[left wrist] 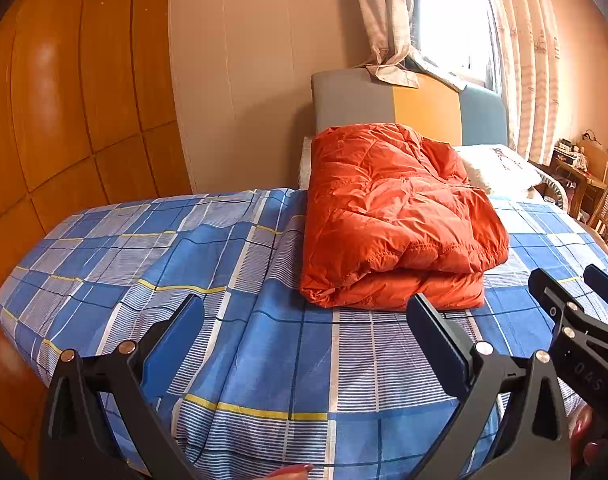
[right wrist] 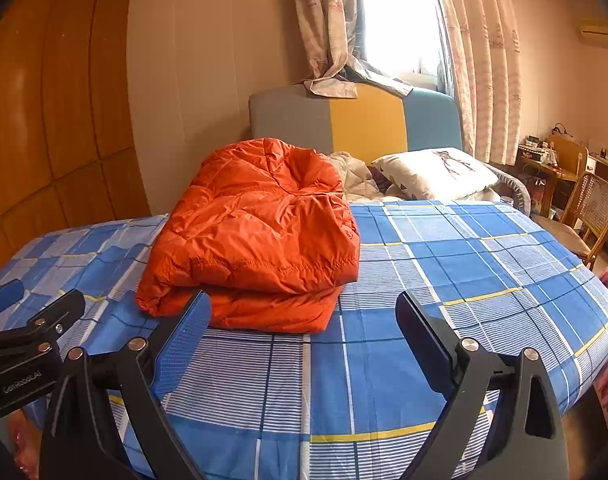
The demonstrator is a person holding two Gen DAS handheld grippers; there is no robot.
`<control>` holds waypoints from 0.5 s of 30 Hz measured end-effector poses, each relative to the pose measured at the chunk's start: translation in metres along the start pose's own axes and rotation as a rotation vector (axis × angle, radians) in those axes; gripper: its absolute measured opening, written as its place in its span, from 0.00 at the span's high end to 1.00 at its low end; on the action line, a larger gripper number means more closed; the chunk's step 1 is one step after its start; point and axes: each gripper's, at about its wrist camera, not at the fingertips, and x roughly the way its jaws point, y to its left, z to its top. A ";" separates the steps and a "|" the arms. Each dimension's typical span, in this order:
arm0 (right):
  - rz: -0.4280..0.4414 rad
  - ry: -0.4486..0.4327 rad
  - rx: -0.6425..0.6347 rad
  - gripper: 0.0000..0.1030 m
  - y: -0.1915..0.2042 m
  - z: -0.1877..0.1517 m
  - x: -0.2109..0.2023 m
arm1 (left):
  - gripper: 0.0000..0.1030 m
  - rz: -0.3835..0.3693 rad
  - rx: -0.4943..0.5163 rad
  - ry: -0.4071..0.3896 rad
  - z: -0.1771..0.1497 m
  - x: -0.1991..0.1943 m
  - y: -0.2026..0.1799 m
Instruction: Fold large clothes
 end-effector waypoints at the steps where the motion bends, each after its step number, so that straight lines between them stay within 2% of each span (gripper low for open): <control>1: 0.006 0.000 0.004 0.10 0.000 0.000 0.000 | 0.02 -0.002 -0.003 0.002 0.000 0.000 0.000; 15: 0.005 0.003 0.005 0.10 0.001 -0.002 -0.001 | 0.02 -0.018 -0.010 0.003 0.001 -0.001 0.002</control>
